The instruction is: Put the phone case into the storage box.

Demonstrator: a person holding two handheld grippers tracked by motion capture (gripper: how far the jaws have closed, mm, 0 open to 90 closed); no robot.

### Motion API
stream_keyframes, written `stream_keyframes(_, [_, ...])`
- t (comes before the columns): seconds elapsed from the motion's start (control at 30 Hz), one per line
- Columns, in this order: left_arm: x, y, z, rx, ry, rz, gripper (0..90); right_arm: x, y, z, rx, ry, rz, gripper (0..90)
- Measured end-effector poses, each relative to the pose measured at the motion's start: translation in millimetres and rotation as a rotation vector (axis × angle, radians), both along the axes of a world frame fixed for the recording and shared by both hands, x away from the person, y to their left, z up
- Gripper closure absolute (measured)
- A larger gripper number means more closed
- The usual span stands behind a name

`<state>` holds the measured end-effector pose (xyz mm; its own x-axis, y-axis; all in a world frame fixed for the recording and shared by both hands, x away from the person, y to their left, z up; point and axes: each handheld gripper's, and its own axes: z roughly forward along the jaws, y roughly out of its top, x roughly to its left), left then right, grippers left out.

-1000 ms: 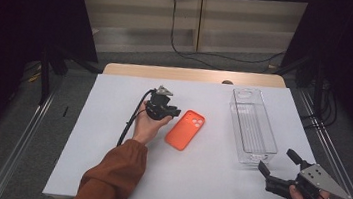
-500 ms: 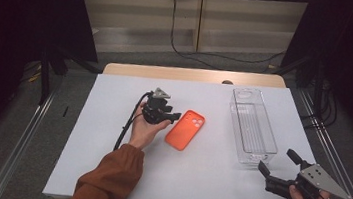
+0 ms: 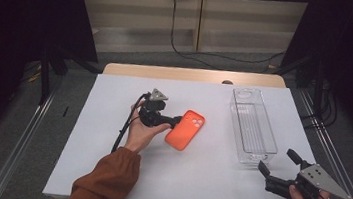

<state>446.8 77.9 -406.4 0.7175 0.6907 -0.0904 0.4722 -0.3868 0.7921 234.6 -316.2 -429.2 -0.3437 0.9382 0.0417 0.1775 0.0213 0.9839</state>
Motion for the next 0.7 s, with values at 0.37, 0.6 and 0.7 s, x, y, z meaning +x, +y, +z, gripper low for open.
stream_keyframes(0.37, [-6.0, 0.3, -0.1, -0.012, 0.026, -0.030, 4.4, -0.1, 0.0, 0.1, 0.001, 0.000, 0.000, 0.0])
stream_keyframes(0.6, [-10.1, -0.5, -3.8, -0.017, 0.051, -0.061, 4.0, -0.4, -0.2, 0.3, 0.000, 0.000, 0.002, 0.0])
stream_keyframes(0.7, [-12.3, -3.3, -5.3, -0.005, 0.064, -0.064, 4.0, -0.4, -0.4, 0.3, 0.000, 0.000, 0.000, 0.0])
